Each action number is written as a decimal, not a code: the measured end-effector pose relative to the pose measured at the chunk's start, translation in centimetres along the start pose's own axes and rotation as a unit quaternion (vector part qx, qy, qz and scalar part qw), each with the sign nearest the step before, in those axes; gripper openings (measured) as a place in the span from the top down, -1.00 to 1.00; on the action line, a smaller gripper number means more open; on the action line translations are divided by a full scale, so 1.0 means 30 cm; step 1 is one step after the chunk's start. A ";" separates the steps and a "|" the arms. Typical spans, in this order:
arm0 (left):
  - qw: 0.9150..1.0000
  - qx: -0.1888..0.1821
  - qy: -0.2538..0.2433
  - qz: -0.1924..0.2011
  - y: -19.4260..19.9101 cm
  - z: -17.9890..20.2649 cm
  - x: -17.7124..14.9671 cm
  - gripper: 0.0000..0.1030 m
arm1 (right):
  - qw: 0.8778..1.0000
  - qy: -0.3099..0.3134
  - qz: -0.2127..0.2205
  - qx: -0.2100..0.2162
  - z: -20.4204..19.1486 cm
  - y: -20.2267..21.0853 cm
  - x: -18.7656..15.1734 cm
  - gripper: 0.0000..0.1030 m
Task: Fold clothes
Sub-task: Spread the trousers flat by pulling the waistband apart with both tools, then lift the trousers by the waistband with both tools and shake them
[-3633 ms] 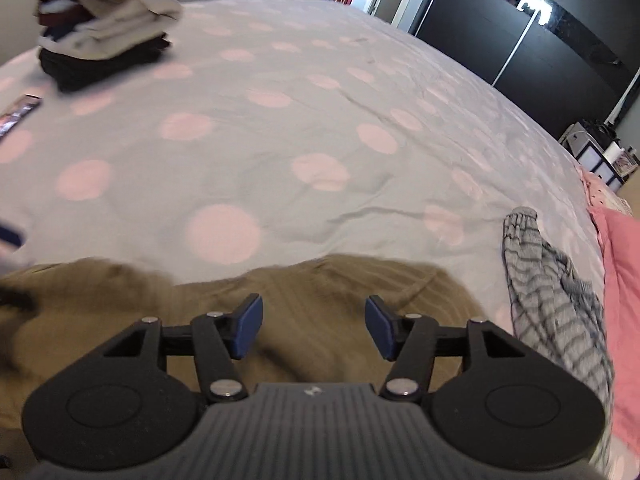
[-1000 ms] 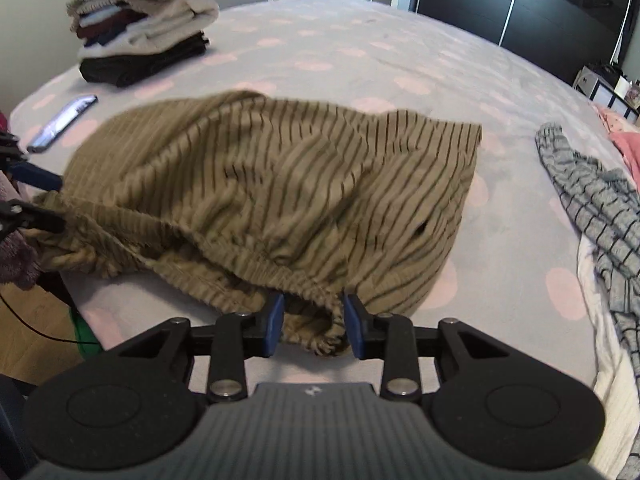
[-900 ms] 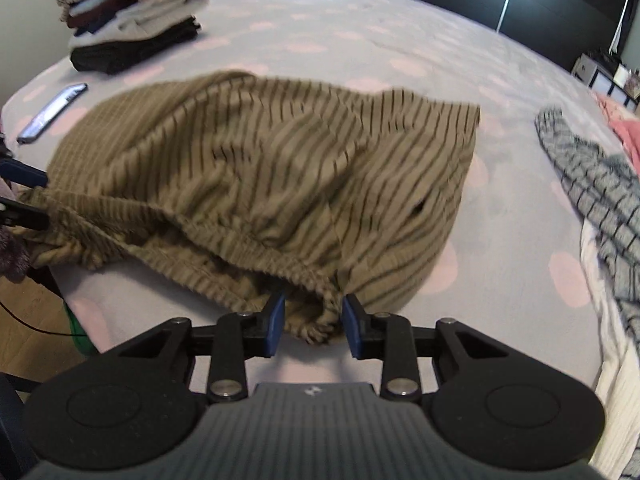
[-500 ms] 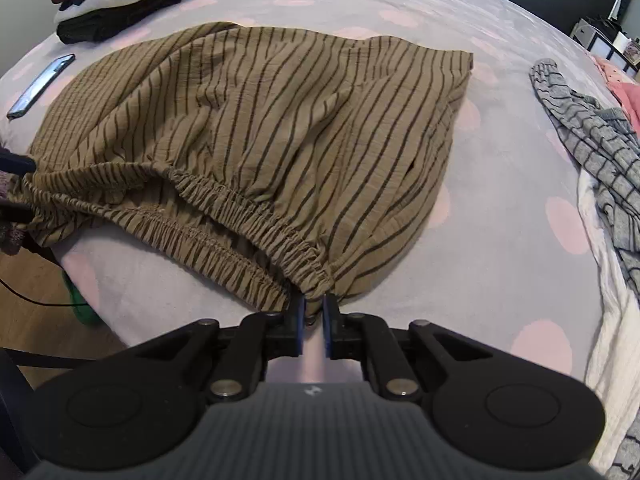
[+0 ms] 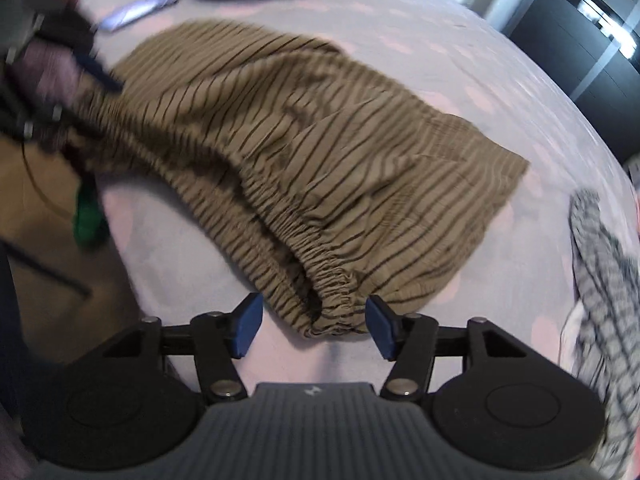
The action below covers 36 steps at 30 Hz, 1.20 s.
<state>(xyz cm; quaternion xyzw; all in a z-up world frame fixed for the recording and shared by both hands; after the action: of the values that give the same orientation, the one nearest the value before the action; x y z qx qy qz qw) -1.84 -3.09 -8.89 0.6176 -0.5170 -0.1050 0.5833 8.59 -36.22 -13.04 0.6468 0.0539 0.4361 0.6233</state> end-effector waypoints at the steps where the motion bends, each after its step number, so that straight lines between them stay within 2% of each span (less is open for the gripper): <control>1: 1.000 0.004 -0.007 0.002 0.004 0.003 0.001 0.15 | 1.000 0.021 -0.006 -0.005 -0.011 -0.016 0.001 -0.18; 5: 0.999 0.011 -0.046 0.005 0.005 0.023 0.003 0.03 | 0.991 0.127 -0.013 -0.034 -0.076 -0.058 -0.024 -0.19; 11: 0.994 0.014 -0.112 -0.010 -0.042 0.059 0.014 0.05 | 0.980 0.192 -0.006 -0.055 -0.100 -0.100 -0.036 -0.17; 13: 0.994 0.010 -0.109 -0.016 -0.057 0.052 0.015 0.30 | 0.979 0.196 -0.005 -0.055 -0.093 -0.107 -0.034 -0.14; 14: 0.994 0.007 -0.106 -0.017 -0.061 0.047 0.015 0.43 | 0.978 0.199 -0.006 -0.054 -0.094 -0.112 -0.033 0.01; 16: 0.995 0.008 -0.100 -0.014 -0.057 0.040 0.016 0.54 | 0.977 0.207 -0.006 -0.056 -0.100 -0.120 -0.035 0.16; 18: 0.995 0.015 -0.096 -0.002 -0.033 0.036 0.018 0.63 | 0.972 0.223 -0.004 -0.074 -0.106 -0.125 -0.038 0.59; 20: 0.996 0.029 -0.083 0.008 -0.005 0.022 0.025 0.66 | 0.969 0.230 0.006 -0.090 -0.107 -0.119 -0.035 0.58; 22: 0.996 0.047 -0.065 0.024 0.034 -0.002 0.033 0.68 | 0.971 0.213 0.023 -0.104 -0.098 -0.099 -0.016 0.62; 25: 0.994 0.085 -0.052 0.045 0.108 -0.048 0.058 0.70 | 0.970 0.192 0.063 -0.135 -0.089 -0.041 0.030 0.72; 28: 0.987 0.133 -0.063 0.066 0.197 -0.110 0.103 0.71 | 0.967 0.159 0.112 -0.164 -0.070 0.055 0.119 0.76; 31: 0.975 0.186 -0.081 0.095 0.316 -0.192 0.169 0.72 | 0.960 0.129 0.158 -0.191 -0.036 0.184 0.243 0.78; 33: 0.963 0.225 -0.093 0.118 0.412 -0.244 0.217 0.72 | 0.949 0.119 0.194 -0.217 -0.015 0.286 0.332 0.79; 36: 0.941 0.281 -0.106 0.154 0.564 -0.313 0.284 0.72 | 0.922 0.120 0.253 -0.269 -0.003 0.458 0.456 0.80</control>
<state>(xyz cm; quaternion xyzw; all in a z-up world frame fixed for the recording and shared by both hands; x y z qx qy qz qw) 0.08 -0.20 11.96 0.6544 -0.6733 0.0706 0.3368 10.44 -30.74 5.46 0.3895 -0.1562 0.6516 0.6319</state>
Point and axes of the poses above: each gripper's, at about its wrist camera, not at the fingertips, and y roughly against the way its jaws point, z to its right, x to its top, the point moved 2 cm from there along -y, roughly the way its jaws point, and after that the axes turned 14 degrees about -y, right-handed, at the moved point
